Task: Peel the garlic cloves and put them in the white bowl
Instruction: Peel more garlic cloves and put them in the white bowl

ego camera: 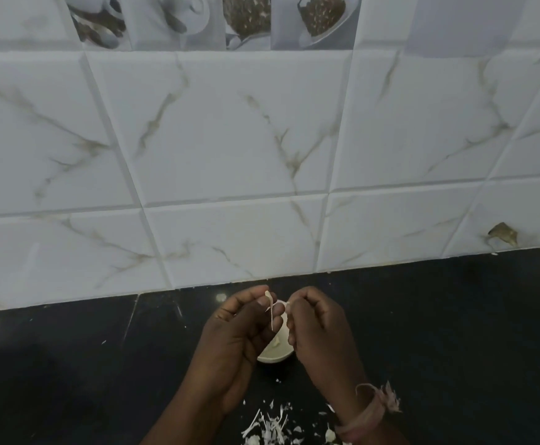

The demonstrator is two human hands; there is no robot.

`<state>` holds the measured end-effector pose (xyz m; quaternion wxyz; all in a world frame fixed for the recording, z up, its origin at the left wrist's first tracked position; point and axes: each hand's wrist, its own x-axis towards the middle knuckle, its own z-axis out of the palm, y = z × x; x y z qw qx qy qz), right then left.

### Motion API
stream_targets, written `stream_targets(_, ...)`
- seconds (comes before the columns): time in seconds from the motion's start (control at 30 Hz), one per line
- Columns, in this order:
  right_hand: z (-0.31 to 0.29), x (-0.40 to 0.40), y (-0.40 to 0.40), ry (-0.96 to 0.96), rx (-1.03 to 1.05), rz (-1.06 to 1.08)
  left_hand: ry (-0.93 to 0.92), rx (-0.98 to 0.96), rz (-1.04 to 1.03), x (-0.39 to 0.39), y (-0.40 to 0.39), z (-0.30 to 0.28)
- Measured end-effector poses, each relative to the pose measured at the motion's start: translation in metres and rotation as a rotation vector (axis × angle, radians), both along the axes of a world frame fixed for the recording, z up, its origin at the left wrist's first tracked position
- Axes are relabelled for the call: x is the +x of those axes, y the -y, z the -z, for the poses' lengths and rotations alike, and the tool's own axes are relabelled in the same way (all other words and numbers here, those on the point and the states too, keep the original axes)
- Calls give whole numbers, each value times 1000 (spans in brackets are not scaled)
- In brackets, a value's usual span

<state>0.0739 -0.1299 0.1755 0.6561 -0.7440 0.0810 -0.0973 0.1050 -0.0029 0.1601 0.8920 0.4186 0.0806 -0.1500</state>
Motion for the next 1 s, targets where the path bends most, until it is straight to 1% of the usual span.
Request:
stream_targets(0.07,13,-4,-1,-48,-216,1,-13,62,-10,-5,-1,9)
stream_targets(0.13,29,-6,0,-138,-451,-20,-5,116,-37,-9,-4,17)
stream_targets(0.17,37,-8,2,-179,-532,-45,1,131,-45,-10,-6,20)
stream_targets(0.23,47,-11,5,-214,-604,-92,17,151,-42,-14,-10,25)
stream_targets(0.3,49,-15,5,-212,-616,-110,26,166,-30,-17,-14,29)
stream_targets(0.4,48,-16,5,-158,-536,-55,39,189,-12,-21,-16,33)
stream_targets(0.5,45,-15,3,-65,-317,32,59,241,-2,-23,-19,39)
stream_targets(0.63,45,-17,-2,-77,-100,13,116,384,27,-29,-20,44)
stream_targets(0.77,51,-20,-5,-98,-24,-1,177,528,30,-33,-22,45)
stream_targets(1.0,59,-23,-4,-100,13,-11,235,672,17,-36,-22,43)
